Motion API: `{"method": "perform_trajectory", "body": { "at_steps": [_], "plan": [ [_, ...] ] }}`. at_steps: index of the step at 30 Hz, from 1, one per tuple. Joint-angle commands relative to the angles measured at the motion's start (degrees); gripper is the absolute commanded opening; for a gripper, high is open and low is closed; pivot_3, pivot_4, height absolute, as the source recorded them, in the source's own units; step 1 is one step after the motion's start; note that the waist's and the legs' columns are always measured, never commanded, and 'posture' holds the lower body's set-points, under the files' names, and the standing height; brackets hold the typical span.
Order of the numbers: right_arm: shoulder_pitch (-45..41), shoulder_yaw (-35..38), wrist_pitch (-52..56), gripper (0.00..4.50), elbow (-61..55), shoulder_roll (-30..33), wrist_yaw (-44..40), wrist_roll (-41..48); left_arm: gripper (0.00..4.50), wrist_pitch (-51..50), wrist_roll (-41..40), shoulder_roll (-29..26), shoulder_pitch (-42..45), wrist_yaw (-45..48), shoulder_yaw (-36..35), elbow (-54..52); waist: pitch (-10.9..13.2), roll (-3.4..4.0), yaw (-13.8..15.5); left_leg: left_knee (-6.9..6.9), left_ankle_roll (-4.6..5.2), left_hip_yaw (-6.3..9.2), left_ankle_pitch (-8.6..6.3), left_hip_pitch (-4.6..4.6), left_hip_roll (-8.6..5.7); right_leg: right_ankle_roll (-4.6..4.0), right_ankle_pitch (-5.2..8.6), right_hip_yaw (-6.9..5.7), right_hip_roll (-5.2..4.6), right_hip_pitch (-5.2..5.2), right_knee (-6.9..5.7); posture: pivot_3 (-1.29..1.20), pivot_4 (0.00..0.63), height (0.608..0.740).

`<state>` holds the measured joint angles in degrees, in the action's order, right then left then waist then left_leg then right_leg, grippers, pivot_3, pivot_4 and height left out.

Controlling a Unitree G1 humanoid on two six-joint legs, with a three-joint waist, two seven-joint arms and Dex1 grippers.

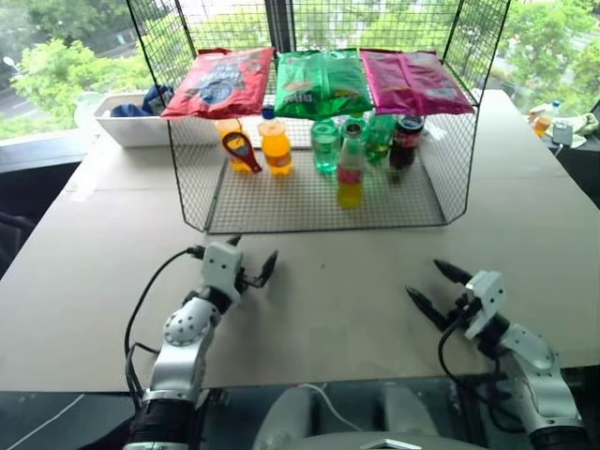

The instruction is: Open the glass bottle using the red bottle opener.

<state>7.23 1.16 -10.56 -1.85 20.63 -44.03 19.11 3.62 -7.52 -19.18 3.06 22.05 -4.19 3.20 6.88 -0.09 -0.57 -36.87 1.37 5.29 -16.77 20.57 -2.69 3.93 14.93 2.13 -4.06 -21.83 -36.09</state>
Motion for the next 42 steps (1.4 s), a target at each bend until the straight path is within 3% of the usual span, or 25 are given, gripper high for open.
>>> {"method": "perform_trajectory", "body": {
  "at_steps": [1,8,18,32,33,38,42],
  "plan": [
    [-2.0,-2.6,2.4,4.46,-8.7,-1.5,0.8,2.0,4.50,-0.6,-0.6,2.0,5.8,-5.6,-3.4,-1.4,0.1,-0.18,0.1,-0.13,-0.20,0.06,0.11,0.19,-0.06,0.01,-0.01,-0.08,0.00,-0.14,-0.08,0.00,0.150,0.740],
    [-8.4,-7.4,6.6,4.46,-18.8,-4.8,2.6,3.8,4.50,-1.6,-0.5,3.7,16.7,-12.8,-7.5,2.8,0.4,-0.49,0.2,-0.29,-0.24,0.16,0.12,0.68,-0.19,0.01,0.00,-0.20,-0.01,-0.65,-0.25,0.00,0.150,0.740],
    [-13.5,-8.2,11.0,4.46,-22.0,-6.6,6.4,3.9,4.50,4.4,-0.1,3.2,32.8,-12.2,-7.1,19.3,0.5,-0.67,1.0,-0.69,-0.32,0.51,0.19,1.15,-0.35,0.00,-0.01,-0.61,0.01,-0.95,-0.50,0.00,0.150,0.740],
    [-13.6,-8.0,10.7,4.46,-21.9,-6.6,7.3,3.0,4.50,11.8,-1.9,1.8,39.3,-5.9,-8.1,31.2,0.5,-0.72,-0.1,-0.79,-0.35,0.54,0.22,1.18,-0.41,0.00,0.00,-0.62,0.01,-0.95,-0.68,0.00,0.150,0.740],
    [-13.5,-8.0,10.6,4.50,-21.9,-6.5,7.3,3.0,3.97,12.1,-2.2,1.8,39.3,-5.8,-8.3,31.5,0.5,-0.72,-0.1,-0.80,-0.35,0.54,0.22,1.18,-0.41,0.00,0.00,-0.62,0.01,-0.96,-0.68,0.00,0.150,0.740],
    [-13.3,-8.0,10.4,4.50,-21.7,-6.5,7.3,2.7,2.24,12.4,-3.3,2.2,39.0,-5.0,-8.7,32.6,0.5,-0.72,-0.1,-0.83,-0.35,0.54,0.22,1.19,-0.41,0.00,0.00,-0.62,0.01,-0.96,-0.70,0.00,0.150,0.740],
    [-13.6,-7.7,10.5,4.50,-21.5,-6.5,7.4,2.6,0.42,10.3,-7.1,2.7,39.7,-3.8,-11.2,34.3,0.5,-0.72,-0.2,-0.89,-0.35,0.55,0.22,1.20,-0.41,0.00,0.00,-0.62,0.01,-0.96,-0.74,0.00,0.150,0.740]
  ]
}}
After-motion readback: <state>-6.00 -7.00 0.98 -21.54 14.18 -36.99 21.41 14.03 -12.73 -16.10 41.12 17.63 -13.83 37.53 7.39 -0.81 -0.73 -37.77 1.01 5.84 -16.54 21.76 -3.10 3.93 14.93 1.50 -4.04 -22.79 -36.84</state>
